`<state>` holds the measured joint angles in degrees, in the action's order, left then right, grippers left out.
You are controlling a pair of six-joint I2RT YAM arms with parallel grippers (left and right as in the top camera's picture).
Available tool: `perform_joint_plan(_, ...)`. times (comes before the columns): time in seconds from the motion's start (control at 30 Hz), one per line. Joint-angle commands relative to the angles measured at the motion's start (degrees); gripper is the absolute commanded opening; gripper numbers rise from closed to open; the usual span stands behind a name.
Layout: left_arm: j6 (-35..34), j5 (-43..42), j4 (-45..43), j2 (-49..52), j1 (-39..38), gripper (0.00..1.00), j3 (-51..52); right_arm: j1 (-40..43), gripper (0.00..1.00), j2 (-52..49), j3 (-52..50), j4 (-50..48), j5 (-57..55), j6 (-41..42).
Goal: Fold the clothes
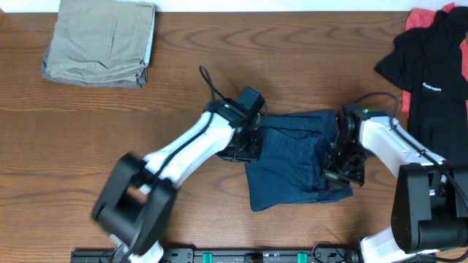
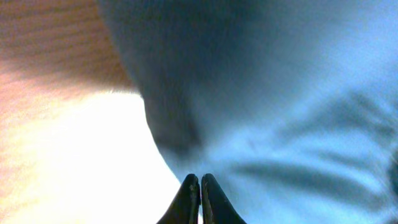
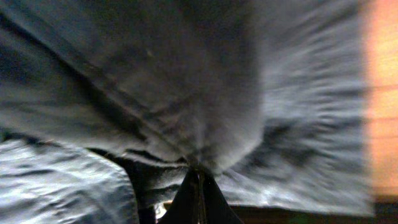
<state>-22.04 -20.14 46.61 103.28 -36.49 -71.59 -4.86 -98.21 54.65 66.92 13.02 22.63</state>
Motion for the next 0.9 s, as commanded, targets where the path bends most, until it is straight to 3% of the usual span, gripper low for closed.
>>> perform_joint_plan(0.0, 0.7, -0.4, 2.4, -6.6, 0.0, 0.06, -0.4, 0.6, 0.01, 0.5, 5.3, 2.1, -1.1, -0.8)
perform_joint_plan(0.23, 0.3, -6.4, 3.5, -7.7, -3.3, 0.06, -0.1, 0.1, 0.01, 0.5, 9.8, 3.0, 12.7, -10.9)
perform_joint_plan(0.43, -4.1, -6.3, 1.7, -4.1, -9.6, 0.06, 0.3, -2.0, 0.01, 0.5, 8.6, 2.8, 22.9, -20.4)
perform_joint_plan(0.87, -9.2, -9.2, -0.9, 5.4, -15.0, 0.06, 0.4, -4.7, 0.01, 0.5, -4.8, -14.1, 24.0, -9.2)
